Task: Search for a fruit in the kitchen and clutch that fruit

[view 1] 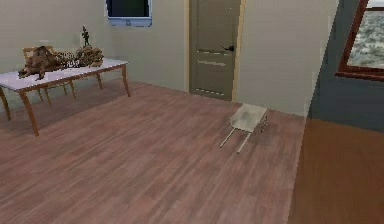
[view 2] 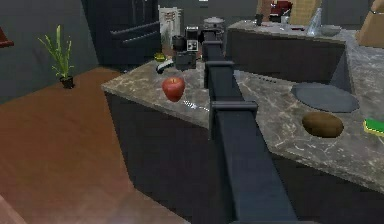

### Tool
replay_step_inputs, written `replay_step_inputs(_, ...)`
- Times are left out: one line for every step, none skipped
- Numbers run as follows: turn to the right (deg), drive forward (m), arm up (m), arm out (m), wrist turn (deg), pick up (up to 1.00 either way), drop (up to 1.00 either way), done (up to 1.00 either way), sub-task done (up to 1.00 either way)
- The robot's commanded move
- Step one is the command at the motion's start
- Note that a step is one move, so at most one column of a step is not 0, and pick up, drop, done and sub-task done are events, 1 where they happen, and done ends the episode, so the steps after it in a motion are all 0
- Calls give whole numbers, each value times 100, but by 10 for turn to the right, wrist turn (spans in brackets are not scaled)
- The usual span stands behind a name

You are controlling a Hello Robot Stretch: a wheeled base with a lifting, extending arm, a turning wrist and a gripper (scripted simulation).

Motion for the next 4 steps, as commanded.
replay_step_inputs(0,0,-10,0,0,0,0,0,0)
replay_step_inputs(0,0,0,0,0,100,0,0,0)
replay_step_inputs(0,0,10,0,0,0,0,0,0)
replay_step_inputs(0,0,0,0,0,0,0,100,0)
